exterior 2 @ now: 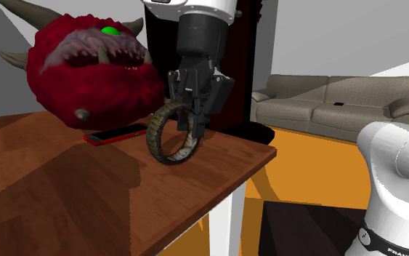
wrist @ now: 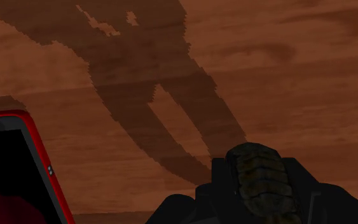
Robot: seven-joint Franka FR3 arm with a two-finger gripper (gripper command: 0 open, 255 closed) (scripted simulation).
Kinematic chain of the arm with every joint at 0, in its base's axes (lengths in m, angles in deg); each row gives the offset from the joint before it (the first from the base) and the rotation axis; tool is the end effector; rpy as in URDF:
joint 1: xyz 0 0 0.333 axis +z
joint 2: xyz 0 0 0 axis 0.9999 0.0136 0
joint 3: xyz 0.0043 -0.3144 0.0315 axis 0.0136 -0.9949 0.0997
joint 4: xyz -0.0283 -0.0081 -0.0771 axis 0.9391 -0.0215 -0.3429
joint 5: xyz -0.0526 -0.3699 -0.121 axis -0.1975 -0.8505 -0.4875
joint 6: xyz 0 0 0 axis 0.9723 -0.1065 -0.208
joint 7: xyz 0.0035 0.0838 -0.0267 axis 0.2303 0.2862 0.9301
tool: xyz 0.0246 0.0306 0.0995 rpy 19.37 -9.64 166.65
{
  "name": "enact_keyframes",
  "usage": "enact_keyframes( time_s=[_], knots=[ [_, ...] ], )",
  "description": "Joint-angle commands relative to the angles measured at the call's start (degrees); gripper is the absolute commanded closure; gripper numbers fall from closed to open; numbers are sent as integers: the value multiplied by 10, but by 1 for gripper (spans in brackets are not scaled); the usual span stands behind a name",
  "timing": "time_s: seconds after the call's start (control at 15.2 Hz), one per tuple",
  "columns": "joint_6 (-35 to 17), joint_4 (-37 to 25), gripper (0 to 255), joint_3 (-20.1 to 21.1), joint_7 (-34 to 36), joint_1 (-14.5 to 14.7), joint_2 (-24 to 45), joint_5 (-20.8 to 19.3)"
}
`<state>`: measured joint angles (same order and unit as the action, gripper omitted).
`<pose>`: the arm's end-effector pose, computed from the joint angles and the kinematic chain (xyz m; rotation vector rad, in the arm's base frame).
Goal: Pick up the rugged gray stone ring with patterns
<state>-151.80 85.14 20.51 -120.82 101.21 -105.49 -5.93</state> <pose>0.4465 0.1025 0.5705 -2.8245 -1.3049 -0.2431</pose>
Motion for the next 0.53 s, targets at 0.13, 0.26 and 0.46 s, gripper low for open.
enact_keyframes(
  time_s=[0.13,0.26,0.46],
  knots=[
    [16,-14,255,-1,0,0,-1,-1],
    [31,-31,255,-1,1,-1,0,-1],
    [54,-56,255,-1,2,-1,3,-1]
  ],
)
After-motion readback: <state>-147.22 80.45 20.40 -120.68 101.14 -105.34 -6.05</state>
